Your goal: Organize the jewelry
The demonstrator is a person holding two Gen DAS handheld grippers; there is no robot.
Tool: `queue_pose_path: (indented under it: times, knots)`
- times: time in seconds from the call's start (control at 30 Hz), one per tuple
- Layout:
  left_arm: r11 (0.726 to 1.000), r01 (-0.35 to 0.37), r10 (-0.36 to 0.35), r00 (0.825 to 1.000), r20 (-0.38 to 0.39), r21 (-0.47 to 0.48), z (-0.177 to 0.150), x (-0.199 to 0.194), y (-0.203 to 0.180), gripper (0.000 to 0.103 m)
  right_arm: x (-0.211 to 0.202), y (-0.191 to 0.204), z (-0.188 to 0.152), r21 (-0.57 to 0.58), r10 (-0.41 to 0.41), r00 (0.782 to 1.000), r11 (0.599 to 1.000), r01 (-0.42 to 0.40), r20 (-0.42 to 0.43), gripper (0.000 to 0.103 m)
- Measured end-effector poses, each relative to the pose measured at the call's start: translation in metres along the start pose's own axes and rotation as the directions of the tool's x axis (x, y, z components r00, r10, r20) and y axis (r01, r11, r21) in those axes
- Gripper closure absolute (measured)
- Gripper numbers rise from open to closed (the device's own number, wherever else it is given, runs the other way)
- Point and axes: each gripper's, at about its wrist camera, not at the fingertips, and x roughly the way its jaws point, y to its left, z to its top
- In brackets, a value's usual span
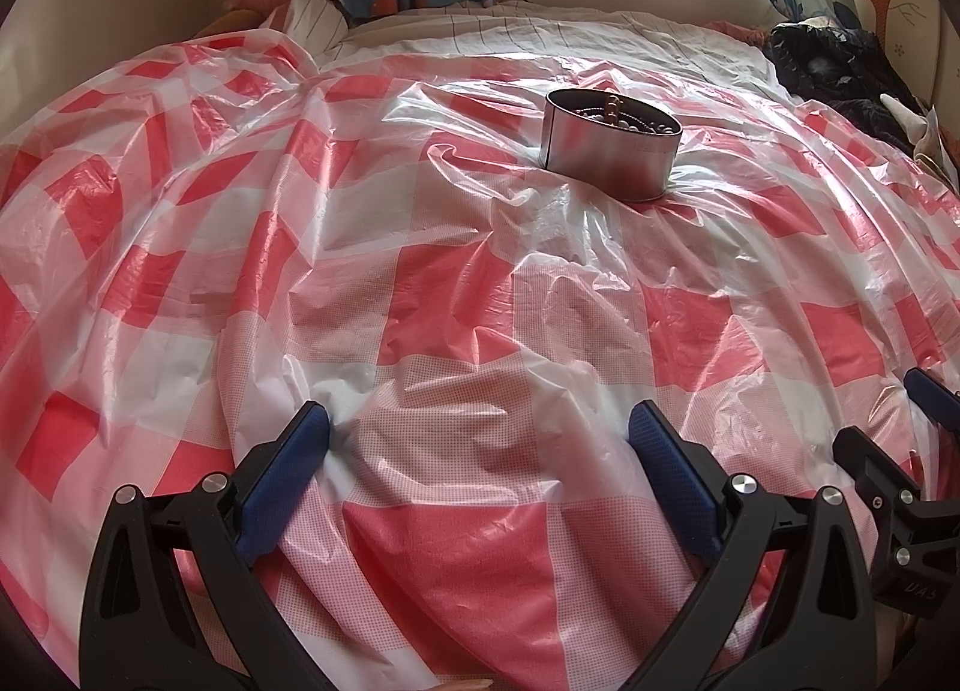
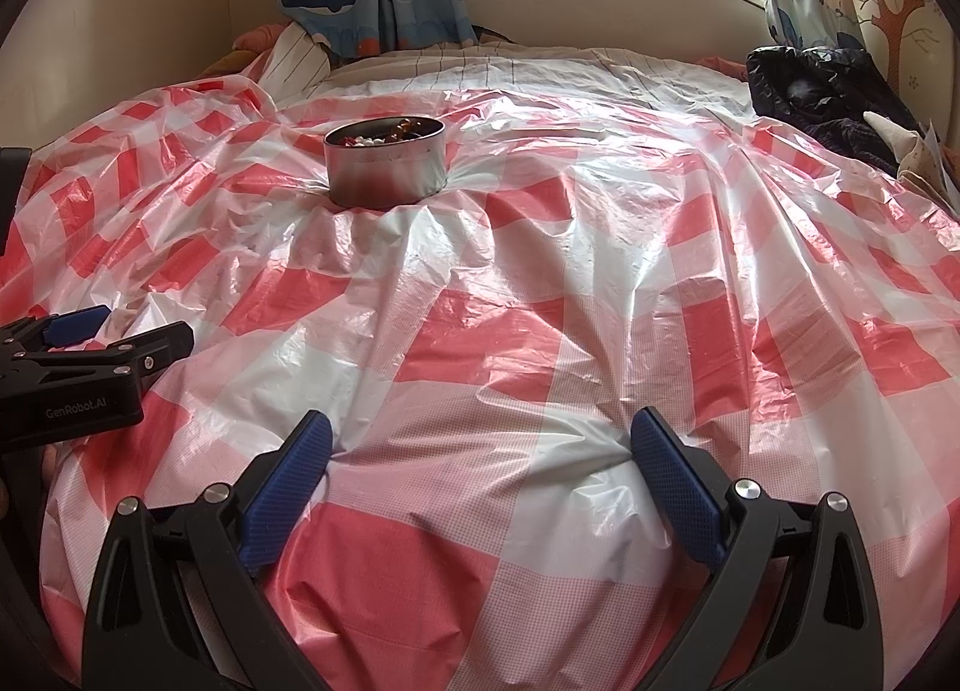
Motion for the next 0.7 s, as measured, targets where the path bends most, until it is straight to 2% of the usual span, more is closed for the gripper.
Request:
queue_pose_path:
  times: [0.7]
  knots:
    - [1.0, -0.005, 0.005, 1.0, -0.003, 0.002, 0.0005, 0.001, -0.0013, 0.007, 0.0006, -0.0001, -0.0001, -0.001, 0.001, 1.0, 1.0, -0.001, -0.001, 0.008]
